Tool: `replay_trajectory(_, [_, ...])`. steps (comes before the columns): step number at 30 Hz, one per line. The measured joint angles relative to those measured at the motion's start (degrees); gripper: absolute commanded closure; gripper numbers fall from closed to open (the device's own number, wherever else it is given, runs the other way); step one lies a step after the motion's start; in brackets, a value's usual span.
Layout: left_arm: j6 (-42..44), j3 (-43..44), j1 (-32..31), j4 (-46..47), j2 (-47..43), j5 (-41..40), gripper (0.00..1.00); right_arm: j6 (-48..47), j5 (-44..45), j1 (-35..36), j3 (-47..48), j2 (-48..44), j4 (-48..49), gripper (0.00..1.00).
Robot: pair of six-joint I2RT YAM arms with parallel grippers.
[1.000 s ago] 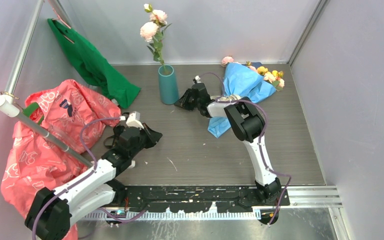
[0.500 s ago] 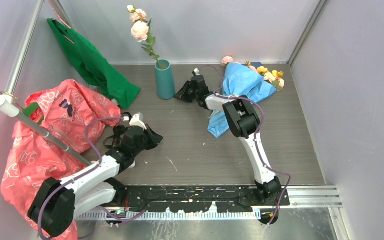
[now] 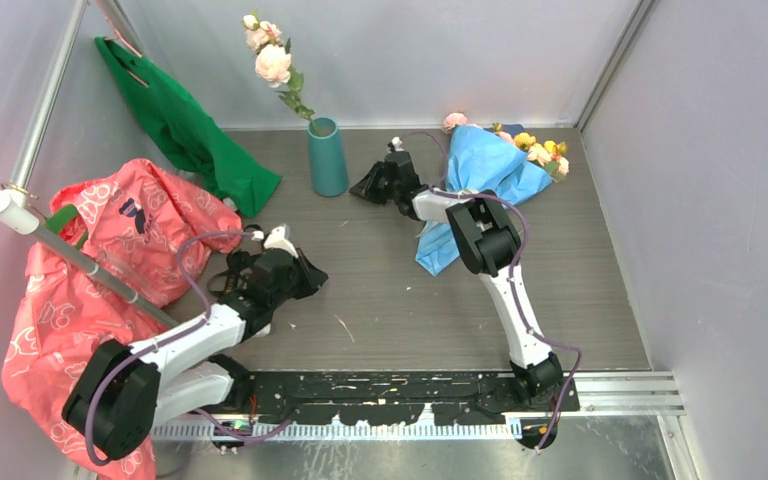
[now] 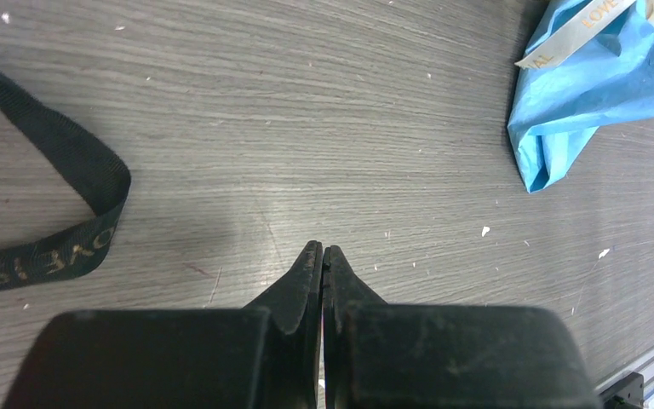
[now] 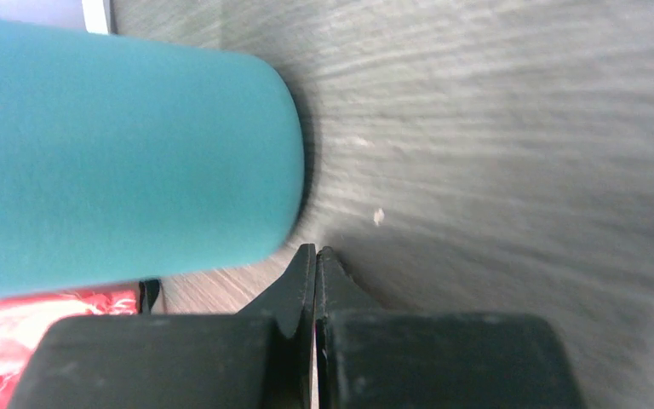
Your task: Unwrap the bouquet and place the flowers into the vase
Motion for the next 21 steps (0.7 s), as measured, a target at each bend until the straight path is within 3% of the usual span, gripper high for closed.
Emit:
replay_trajectory(3, [1.33,1.77,0.00,0.00,1.95,1.11,1.00,-0.02,1.20,-0.50,-6.64,-4.17,1.25,0.94])
replay_trajectory(6, [2.73,4.04,-0.42,0.00,3.78,1.90,1.00,-0.35,2.84,-1.99,-13.97,-9.35,1.16,0.80])
replay_trajectory(10, [5.66,9.44,-3.89,-1.16,7.13,0.59,0.97,-2.49,6.25,-4.02,-21.27,-15.65,-1.77,0.26])
replay_trajectory(11, [6.62,11.80,-5.44,-1.68,8.70,0.11,0.90,-2.93,7.23,-4.70,-22.49,-18.60,-2.49,0.15])
replay_trajectory(12, [7.37,14.27,-6.73,-1.95,10.54,0.00,0.77,-3.89,8.70,-5.11,-23.93,-20.85,-3.39,0.09])
replay_trajectory(16, [10.51,25.42,-10.16,-2.73,20.17,-0.07,0.48,-7.93,15.04,-5.51,-29.51,-32.26,-7.96,0.04])
replay_trajectory(19, [12.24,32.72,-11.23,-2.67,27.87,-0.13,0.38,-11.30,19.54,-5.31,-31.54,-41.29,-10.99,0.04])
replay_trajectory(21, [13.84,37.62,-11.39,-3.21,33.53,-0.46,0.38,-13.11,21.90,-5.27,-32.68,-46.21,-11.74,0.08])
